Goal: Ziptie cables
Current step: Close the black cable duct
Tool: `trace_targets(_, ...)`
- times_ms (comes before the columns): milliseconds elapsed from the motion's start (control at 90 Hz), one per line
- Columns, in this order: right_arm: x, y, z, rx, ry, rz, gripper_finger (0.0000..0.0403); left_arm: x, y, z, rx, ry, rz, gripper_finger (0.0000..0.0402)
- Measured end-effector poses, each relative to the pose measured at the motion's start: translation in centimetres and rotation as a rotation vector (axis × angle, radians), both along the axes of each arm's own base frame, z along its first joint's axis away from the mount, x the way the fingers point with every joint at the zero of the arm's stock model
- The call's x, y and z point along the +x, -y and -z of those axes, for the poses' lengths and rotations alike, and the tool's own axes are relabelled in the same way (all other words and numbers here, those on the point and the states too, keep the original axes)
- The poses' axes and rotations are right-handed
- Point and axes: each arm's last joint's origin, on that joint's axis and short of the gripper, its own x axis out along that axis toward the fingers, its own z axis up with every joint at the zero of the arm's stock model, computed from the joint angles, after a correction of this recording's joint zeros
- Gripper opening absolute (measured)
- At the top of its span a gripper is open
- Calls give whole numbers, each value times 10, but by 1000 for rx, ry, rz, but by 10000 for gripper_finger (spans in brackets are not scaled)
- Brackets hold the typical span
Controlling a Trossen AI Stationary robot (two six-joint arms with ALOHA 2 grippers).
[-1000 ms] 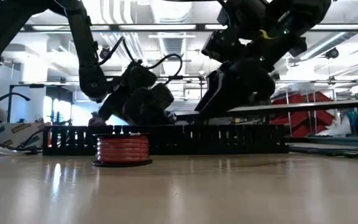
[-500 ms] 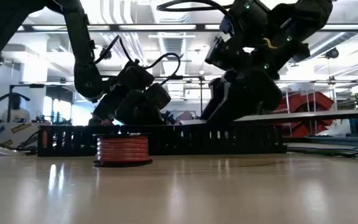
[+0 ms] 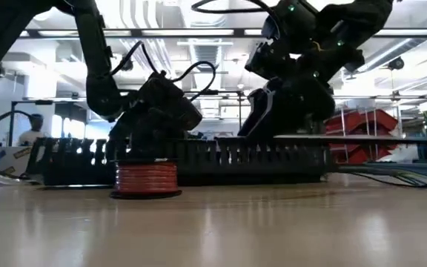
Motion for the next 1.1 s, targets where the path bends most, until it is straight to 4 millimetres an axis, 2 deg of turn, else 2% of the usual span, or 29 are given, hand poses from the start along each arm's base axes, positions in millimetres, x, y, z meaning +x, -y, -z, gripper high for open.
trace_targets(178,-1,10,2,80,-18,20,229,0,0,0,7,2,3,96)
trace_targets(311,-1,12,2,109,-24,11,224,0,0,0,11,4,5,96)
trace_targets(722,-2,11,3,122,-41,2,227,11,-1,-7,73,62,42,96)
trace_targets(867,1,12,-2,103,-78,-8,221,16,-2,-10,111,76,58,96)
trace_targets(1100,3,14,-7,100,-130,0,232,25,-4,-16,194,84,81,96)
